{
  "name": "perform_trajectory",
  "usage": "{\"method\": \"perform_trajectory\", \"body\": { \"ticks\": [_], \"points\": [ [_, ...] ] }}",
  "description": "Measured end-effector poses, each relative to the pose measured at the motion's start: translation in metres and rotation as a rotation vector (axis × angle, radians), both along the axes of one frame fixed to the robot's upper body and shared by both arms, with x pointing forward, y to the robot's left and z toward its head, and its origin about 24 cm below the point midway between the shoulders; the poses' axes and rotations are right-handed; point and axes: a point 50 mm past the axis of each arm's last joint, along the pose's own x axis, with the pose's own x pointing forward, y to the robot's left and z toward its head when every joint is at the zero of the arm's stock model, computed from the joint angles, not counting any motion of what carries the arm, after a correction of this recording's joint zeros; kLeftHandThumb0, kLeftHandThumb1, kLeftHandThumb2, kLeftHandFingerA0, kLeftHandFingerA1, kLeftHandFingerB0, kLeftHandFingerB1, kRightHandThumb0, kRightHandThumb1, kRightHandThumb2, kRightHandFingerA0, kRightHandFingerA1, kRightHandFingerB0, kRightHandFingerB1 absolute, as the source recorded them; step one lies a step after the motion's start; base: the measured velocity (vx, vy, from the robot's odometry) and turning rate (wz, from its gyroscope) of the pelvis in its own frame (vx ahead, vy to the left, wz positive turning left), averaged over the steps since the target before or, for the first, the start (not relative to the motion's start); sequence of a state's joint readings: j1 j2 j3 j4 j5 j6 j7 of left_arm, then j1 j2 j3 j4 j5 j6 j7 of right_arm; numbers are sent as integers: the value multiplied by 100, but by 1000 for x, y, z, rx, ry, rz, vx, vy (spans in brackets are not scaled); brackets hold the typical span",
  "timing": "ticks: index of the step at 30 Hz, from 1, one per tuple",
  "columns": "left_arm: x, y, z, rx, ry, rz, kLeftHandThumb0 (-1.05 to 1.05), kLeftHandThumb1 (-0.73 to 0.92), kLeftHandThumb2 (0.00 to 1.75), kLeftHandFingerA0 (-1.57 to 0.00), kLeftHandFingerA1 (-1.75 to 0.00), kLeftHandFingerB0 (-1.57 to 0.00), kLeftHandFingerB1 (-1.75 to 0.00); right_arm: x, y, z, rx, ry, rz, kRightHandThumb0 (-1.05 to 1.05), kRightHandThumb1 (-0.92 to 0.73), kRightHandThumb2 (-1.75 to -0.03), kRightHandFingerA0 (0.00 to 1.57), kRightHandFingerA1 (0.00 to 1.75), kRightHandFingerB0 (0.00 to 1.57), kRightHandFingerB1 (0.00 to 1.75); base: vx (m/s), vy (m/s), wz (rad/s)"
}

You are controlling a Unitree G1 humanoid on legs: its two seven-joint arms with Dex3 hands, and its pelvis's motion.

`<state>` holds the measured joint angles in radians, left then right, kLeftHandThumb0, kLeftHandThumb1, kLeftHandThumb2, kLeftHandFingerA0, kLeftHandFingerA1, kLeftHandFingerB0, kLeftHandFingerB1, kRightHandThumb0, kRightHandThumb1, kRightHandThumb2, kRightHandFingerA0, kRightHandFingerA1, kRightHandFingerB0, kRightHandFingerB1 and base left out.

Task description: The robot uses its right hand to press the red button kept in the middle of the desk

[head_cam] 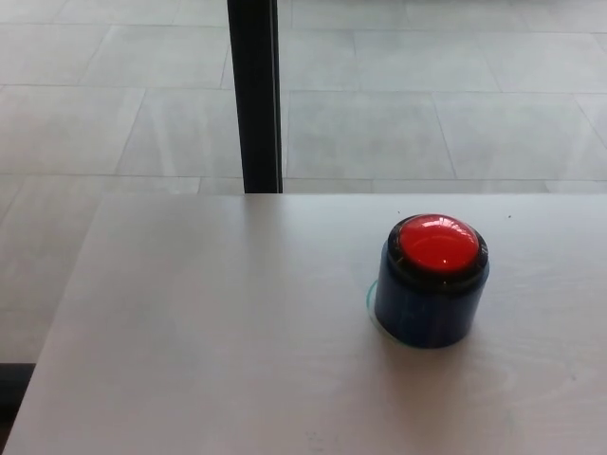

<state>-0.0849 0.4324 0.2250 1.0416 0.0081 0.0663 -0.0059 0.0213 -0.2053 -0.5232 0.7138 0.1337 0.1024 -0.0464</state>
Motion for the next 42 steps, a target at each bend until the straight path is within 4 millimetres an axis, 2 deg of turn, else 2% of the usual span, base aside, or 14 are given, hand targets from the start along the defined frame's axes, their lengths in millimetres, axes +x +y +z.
{"method": "perform_trajectory", "body": {
  "ticks": [5,8,10,11,16,21,23,24,28,29,31,35,37,42],
  "points": [
    [6,14,13,3,-60,75,-75,92,130,-59,-100,-29,-78,3,-19,17,22,-121,-176,-35,-74,-85,65,161,31,80,0,0,0],
    [8,23,20,0,-93,127,-72,92,120,-45,-120,-29,-93,3,-34,29,31,-191,-312,-41,-81,-73,74,174,40,94,0,0,0],
    [8,25,22,-5,-105,147,-74,92,122,-42,-118,-26,-93,2,-42,35,29,-218,-369,-52,-79,-81,96,175,5,70,0,0,0],
    [7,27,23,-10,-114,163,-75,92,128,-52,-97,-29,-78,2,-49,41,28,-242,-417,-47,-82,-73,68,165,16,83,0,0,0],
    [6,33,26,-18,-134,205,-74,92,130,-51,-96,-26,-76,4,-73,66,8,-327,-553,-43,-83,-80,63,162,2,35,0,0,0],
    [5,37,29,-30,-156,248,-75,92,131,-55,-98,-28,-77,8,-103,105,-11,-428,-693,-40,-79,-87,59,170,0,36,0,0,0],
    [4,38,28,-36,-159,261,-74,92,127,-63,-105,-30,-79,10,-113,120,-8,-462,-744,-28,-76,-88,32,174,19,100,0,0,0],
    [3,38,28,-39,-160,267,-74,92,126,-59,-103,-34,-81,11,-116,125,-3,-477,-766,-43,-64,-79,83,175,47,90,0,0,0],
    [1,41,29,-51,-174,300,-75,92,126,-58,-101,-34,-81,21,-128,153,46,-584,-854,-36,-59,-77,68,90,67,72,0,0,0],
    [0,42,30,-52,-179,310,-74,92,126,-57,-100,-32,-80,25,-132,165,60,-633,-874,-36,-41,-64,101,78,91,75,0,0,0],
    [-1,45,32,-50,-183,324,-74,92,126,-58,-102,-37,-83,34,-135,185,75,-709,-886,-32,-36,-76,130,85,106,76,0,0,0],
    [-1,50,38,-45,-197,341,-74,92,126,-57,-101,-35,-82,62,-130,231,99,-888,-832,-28,-14,-138,111,95,109,79,0,0,0],
    [0,51,38,-45,-202,344,-76,92,129,-53,-97,-27,-77,76,-122,257,100,-978,-777,-52,-25,-96,123,109,104,98,0,0,0],
    [-1,51,38,-54,-207,352,-76,92,130,-54,-98,-26,-77,106,-93,328,111,-1194,-613,-20,-32,-118,147,145,119,121,-7,-4,1]
  ]
}}
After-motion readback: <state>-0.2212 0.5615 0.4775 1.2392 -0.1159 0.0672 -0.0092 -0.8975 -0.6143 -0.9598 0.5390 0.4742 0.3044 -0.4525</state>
